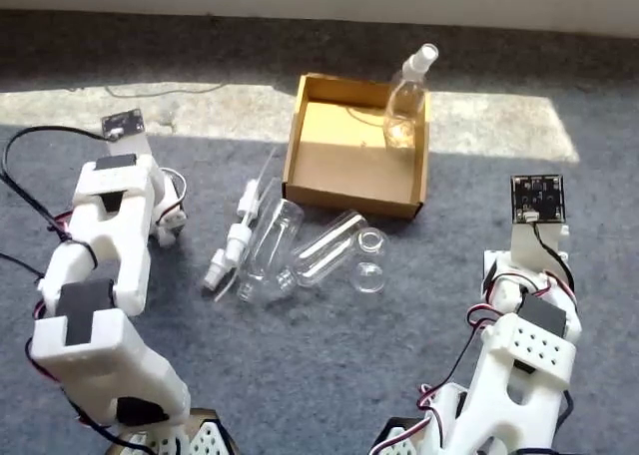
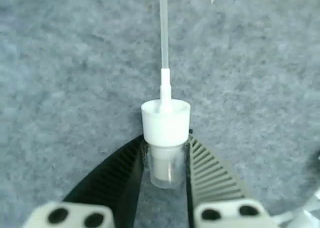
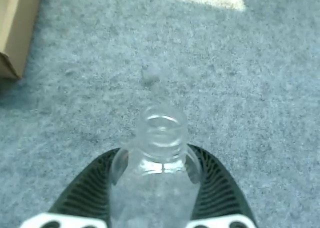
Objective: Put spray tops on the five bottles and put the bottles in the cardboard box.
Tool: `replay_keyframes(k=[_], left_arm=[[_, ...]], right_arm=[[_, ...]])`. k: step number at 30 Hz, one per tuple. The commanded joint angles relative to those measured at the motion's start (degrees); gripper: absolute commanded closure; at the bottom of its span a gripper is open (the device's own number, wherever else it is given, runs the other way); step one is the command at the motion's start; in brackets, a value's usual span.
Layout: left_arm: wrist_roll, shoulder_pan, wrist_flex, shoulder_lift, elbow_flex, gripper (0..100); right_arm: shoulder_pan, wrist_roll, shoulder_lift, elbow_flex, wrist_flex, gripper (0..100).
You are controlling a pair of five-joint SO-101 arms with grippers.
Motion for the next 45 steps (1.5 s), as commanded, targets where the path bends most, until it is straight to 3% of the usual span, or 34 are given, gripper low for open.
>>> replay_keyframes(k=[1, 8, 15, 17, 26, 30, 34, 45], left_arm=[[10.73, -0.75, 5.98, -6.73, 1.45, 99], [12.04, 3.38, 7.91, -12.26, 1.89, 80], [5.36, 4.62, 11.25, -21.76, 1.63, 79], [-5.45, 5.14, 11.87, -24.13, 1.36, 79], [-80.79, 7.60, 12.31, -23.25, -0.48, 79], [-103.91, 5.23, 12.13, -21.93, -0.48, 79], [-117.98, 3.47, 11.87, -19.21, -0.75, 79], [-131.08, 2.68, 11.16, -10.86, -1.19, 79]], right_arm=[[0.22, 0.35, -1.45, -0.22, 0.31, 99.5], [0.22, 0.53, -1.54, -0.13, 0.40, 99.5], [0.22, 0.53, -1.45, -0.13, 0.40, 99.5], [0.22, 0.53, -1.45, -0.13, 0.40, 99.5], [0.13, 0.62, -1.45, -0.04, 0.40, 99.5], [0.40, 0.62, -1.54, -0.04, 0.40, 99.5], [0.22, 0.62, -1.54, -0.04, 0.40, 99.5], [0.22, 0.62, -1.63, -0.04, 0.40, 99.5]])
